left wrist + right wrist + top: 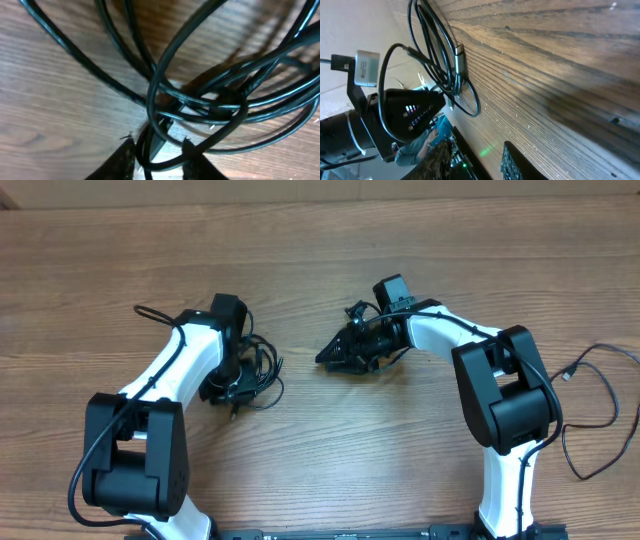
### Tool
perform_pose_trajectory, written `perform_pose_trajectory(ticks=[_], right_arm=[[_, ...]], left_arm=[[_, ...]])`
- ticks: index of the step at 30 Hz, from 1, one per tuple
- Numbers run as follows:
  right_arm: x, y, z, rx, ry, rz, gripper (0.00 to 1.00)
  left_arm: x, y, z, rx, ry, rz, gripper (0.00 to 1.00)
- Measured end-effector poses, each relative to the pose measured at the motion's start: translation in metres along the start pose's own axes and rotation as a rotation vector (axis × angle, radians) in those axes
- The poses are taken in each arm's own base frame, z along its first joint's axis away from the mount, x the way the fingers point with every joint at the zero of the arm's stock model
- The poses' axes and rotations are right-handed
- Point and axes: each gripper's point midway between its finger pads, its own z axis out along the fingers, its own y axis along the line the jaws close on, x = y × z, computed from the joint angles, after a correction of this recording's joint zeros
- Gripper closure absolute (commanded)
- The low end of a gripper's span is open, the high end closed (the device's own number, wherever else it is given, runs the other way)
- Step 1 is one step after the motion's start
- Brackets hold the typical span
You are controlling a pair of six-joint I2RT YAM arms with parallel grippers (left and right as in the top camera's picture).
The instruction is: Untangle cables
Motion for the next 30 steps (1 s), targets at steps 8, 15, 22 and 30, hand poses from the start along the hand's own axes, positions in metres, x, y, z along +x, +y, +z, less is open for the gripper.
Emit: perform_pose_trajectory(ticks=[8, 15, 22, 30], right_arm=[[0.0, 0.0, 0.0, 0.003, -0.002, -0.014, 0.67], [-0.001, -0.001, 0.0, 0.006, -0.004, -0.016, 0.67], [-0.001, -0.002, 0.0, 0.01, -0.006, -0.017, 0.67], [-0.001, -0.002, 0.0, 0.01, -0.005, -0.018, 0.91]], left_arm=[[-0.004, -0.002, 0.001, 0.007, -0.019, 0.006, 0.73], [-0.02, -0.007, 0.0, 0.025, -0.084, 0.019, 0.7], [-0.023, -0.008, -0.001, 0.028, -0.098, 0.082, 0.74], [-0.026, -0.012, -0.004, 0.042, -0.106, 0.132, 0.96]])
